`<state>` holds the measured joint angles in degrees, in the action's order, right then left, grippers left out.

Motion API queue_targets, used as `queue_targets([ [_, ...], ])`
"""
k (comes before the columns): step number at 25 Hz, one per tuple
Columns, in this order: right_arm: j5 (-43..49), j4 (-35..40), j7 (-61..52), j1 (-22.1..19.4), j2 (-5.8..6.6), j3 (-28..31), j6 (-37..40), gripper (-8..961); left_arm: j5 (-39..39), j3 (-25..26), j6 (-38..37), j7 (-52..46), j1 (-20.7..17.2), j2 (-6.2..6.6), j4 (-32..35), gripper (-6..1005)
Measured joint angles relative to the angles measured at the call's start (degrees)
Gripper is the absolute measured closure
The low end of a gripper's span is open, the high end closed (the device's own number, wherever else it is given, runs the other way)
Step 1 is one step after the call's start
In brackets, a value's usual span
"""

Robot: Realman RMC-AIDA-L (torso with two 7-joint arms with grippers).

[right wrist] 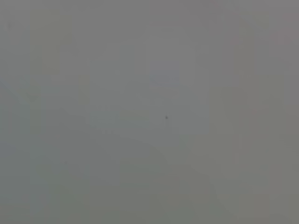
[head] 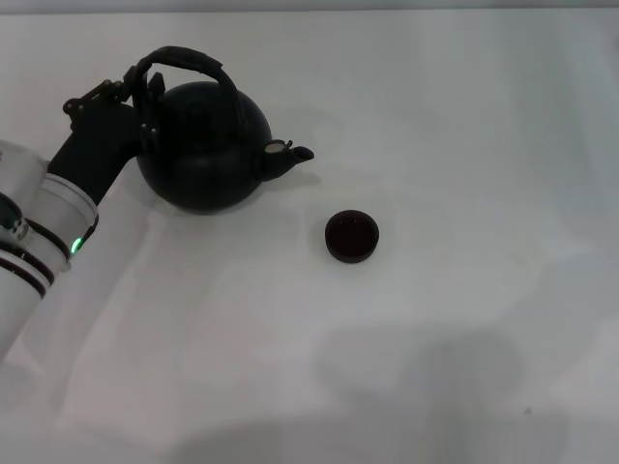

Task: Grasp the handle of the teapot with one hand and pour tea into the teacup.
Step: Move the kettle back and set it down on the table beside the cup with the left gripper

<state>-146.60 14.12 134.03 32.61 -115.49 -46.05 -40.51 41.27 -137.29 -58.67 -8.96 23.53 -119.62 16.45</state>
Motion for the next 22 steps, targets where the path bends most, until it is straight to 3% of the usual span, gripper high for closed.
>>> queue_targets([
  [11,0.0,0.03,0.0,-0.07,0.0,0.0,0.0,112,0.04,0.01,-1.16,-0.01,-1.19,0.16,0.14,567],
  [13,0.0,0.03,0.0,-0.15,0.02,0.0,0.0,112,0.03,-0.33,-3.68,-0.04,-2.22,0.17,0.17,526],
  [18,0.0,0.03,0.0,-0.37,0.07,0.0,0.0,112,-0.03,-1.28,-9.94,-0.09,-5.02,0.25,0.21,312],
  [22,0.0,0.03,0.0,-0.44,0.09,0.0,-0.19,112,0.41,-0.94,-12.38,-0.5,-7.33,0.27,0.21,240],
])
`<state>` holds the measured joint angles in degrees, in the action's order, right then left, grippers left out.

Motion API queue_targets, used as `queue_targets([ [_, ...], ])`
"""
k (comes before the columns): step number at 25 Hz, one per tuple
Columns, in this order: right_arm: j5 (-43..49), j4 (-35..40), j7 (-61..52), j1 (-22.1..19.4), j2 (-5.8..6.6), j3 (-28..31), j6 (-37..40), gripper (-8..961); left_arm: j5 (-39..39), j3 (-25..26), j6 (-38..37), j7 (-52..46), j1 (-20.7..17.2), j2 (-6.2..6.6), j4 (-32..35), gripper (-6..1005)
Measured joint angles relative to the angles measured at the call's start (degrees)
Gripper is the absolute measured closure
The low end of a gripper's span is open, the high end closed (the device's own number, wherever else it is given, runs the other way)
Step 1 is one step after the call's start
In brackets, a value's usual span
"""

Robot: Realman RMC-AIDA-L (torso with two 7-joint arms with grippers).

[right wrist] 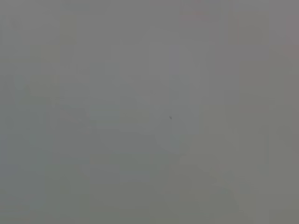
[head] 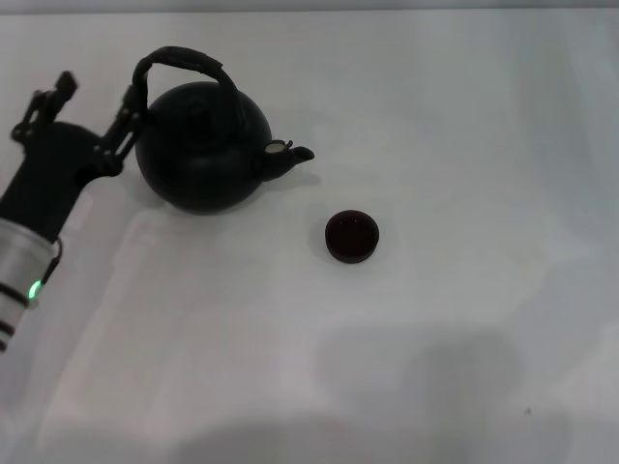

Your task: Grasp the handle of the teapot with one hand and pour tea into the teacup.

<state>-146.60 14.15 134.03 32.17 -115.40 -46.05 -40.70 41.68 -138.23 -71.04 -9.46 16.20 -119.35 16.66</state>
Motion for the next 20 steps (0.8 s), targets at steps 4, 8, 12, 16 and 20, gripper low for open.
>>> queue_targets([
  [4,0.27,0.0,0.46,-0.22,0.0,-0.35,-0.5,112,4.56,1.43,-2.64,-0.11,-2.17,0.02,-0.46,224],
  [8,0.46,0.0,1.31,-0.69,0.0,-0.59,-1.54,111,10.5,2.79,-2.93,-0.12,-2.89,0.13,-0.67,227],
  [12,0.53,-0.55,7.15,-1.26,-0.25,-0.75,-5.85,111,18.19,3.45,-2.99,-0.71,-2.64,0.18,-1.17,229],
  [16,0.54,-2.44,12.07,-1.07,-0.38,-0.79,-8.61,111,23.72,3.44,-3.05,-2.59,-1.77,0.24,-1.36,232],
  [20,0.37,-3.05,12.43,-0.9,-0.4,-0.61,-8.74,112,27.57,3.41,-3.06,-4.24,-0.63,0.26,-2.27,234],
])
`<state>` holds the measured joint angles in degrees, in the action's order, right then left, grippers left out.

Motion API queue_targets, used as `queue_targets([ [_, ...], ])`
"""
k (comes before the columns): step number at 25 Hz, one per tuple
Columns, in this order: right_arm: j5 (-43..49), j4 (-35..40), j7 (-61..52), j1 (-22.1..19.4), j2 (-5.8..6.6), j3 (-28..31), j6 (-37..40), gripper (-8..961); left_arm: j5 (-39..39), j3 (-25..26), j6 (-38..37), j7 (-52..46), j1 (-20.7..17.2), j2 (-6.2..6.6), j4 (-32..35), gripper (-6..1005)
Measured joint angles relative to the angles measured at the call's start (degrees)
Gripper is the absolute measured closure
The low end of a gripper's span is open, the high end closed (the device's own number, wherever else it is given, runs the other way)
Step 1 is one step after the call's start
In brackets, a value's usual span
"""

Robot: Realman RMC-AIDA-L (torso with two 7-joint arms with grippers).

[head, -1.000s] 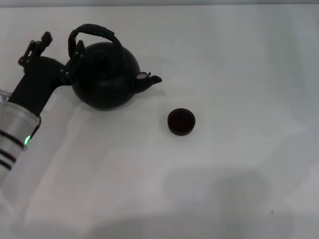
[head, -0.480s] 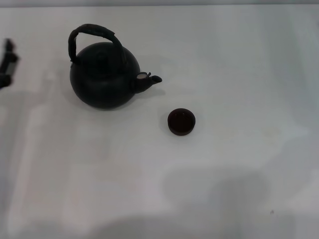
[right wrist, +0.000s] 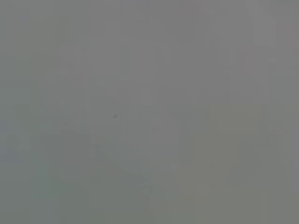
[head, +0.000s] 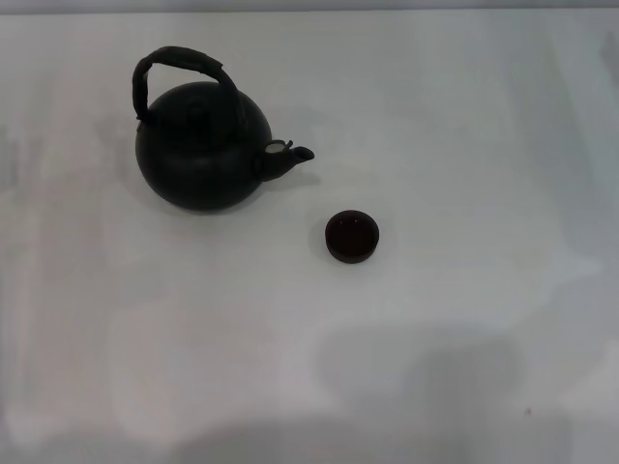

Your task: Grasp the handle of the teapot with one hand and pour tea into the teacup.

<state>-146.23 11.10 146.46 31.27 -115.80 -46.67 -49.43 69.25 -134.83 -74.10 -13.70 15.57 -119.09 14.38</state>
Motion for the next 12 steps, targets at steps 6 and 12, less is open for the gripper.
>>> queue_targets([
  [6,-0.14,-0.03,-0.2,0.02,0.11,0.38,-0.1,112,0.94,0.0,0.0,-3.18,1.9,0.02,-2.68,236],
  [12,-0.26,0.35,-0.02,0.07,0.17,0.44,-0.1,112,1.27,1.69,0.0,-3.47,2.58,0.12,-2.87,236],
])
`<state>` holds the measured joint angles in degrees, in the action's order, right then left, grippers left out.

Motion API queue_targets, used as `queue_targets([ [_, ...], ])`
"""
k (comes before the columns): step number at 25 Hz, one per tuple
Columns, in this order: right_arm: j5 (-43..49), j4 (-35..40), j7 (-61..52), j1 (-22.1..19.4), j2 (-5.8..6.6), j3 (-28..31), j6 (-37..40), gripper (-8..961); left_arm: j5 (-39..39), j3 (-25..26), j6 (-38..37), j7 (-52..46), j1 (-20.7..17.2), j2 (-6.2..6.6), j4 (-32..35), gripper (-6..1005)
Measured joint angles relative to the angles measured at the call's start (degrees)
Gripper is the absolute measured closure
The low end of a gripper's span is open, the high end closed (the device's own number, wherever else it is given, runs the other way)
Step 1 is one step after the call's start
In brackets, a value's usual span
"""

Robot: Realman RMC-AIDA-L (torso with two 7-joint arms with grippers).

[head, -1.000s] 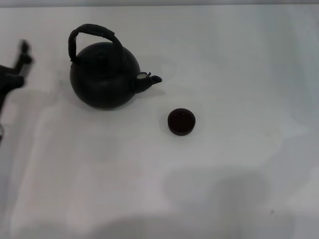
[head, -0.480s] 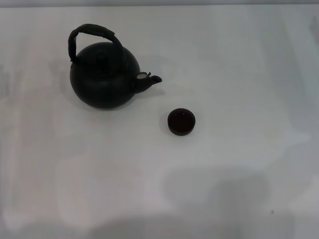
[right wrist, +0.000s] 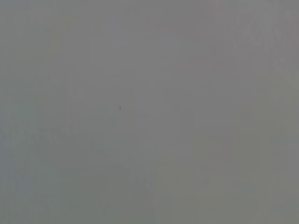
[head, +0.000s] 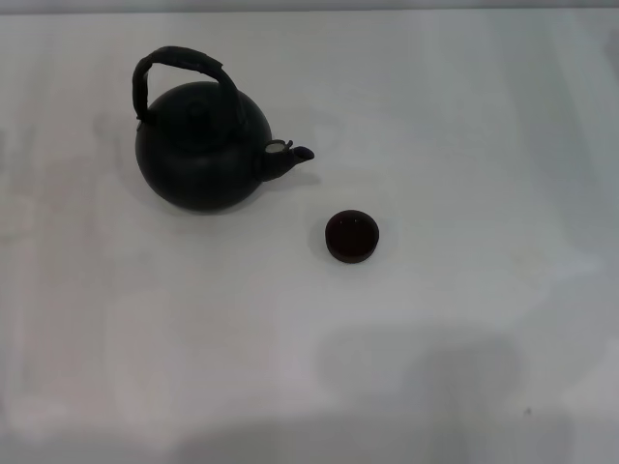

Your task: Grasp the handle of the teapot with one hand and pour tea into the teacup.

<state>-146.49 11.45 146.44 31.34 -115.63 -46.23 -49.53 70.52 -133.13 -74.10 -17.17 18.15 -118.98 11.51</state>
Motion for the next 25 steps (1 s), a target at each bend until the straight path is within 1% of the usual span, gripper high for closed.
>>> queue_targets([
  [13,-0.03,0.22,0.06,0.43,-0.12,0.09,0.03,111,0.33,3.74,-0.66,0.21,1.75,0.3,-1.42,235],
  [14,-0.03,0.22,0.07,0.48,-0.13,0.1,0.03,112,0.34,4.82,-1.52,0.27,2.4,0.33,-2.11,235],
  [25,-0.98,0.28,-0.4,1.24,-0.22,0.18,-0.02,111,0.33,5.05,-1.99,0.11,4.21,0.42,-3.77,236],
])
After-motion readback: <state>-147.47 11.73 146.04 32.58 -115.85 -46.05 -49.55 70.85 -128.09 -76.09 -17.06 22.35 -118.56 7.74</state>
